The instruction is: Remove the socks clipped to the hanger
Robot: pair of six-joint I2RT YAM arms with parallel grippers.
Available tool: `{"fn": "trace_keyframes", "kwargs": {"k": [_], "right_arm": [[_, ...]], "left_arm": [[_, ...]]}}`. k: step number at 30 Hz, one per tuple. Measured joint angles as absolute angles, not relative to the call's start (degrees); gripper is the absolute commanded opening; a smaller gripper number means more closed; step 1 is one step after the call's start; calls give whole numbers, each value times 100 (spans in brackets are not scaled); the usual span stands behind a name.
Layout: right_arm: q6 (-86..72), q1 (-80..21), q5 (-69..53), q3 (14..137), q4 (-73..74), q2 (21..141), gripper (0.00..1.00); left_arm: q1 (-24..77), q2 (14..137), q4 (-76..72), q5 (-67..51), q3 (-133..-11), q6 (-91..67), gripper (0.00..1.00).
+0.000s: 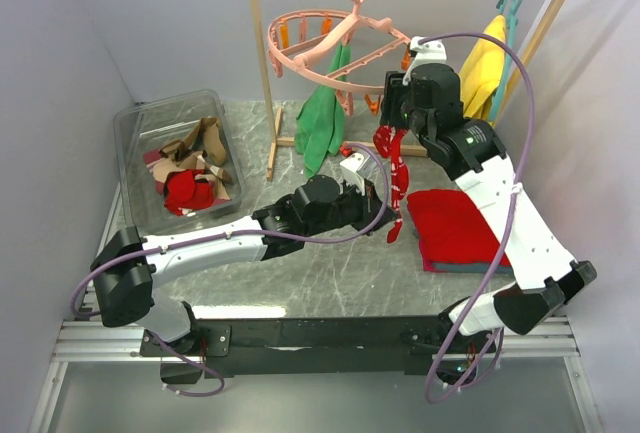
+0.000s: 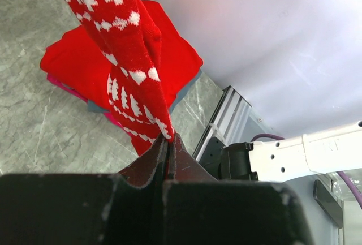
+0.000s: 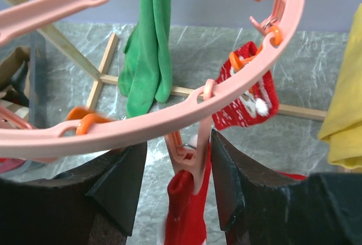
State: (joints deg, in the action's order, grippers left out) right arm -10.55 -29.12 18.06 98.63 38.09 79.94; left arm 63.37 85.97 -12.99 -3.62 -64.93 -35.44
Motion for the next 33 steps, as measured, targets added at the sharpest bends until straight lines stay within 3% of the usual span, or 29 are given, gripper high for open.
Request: {"fn": "trace_keyframes", "kwargs": {"k": [13,17,25,29,33], "right_arm": [[-904,-2928,1747,9863,3610,8182,51],[-858,-2928,1754,9856,3538,8213,38],[-775,-2928,1761,9786,3336,8230,21],[-775,-2928,1761,9747,3288,8230,2],[-773,-2928,1769,9712,3253,8232,0]], "left_arm": [[6344,8597,-1302,-390,-6493,-3618,1],[6344,8597,-1302,-388,-6493,-3634,1],[6344,8597,-1302,-381,-6477,-3691,1],[6344,8597,-1302,-379,-6383,-3715,1],[6351,8600,-1271,-381,-6285,-3721,1]]}}
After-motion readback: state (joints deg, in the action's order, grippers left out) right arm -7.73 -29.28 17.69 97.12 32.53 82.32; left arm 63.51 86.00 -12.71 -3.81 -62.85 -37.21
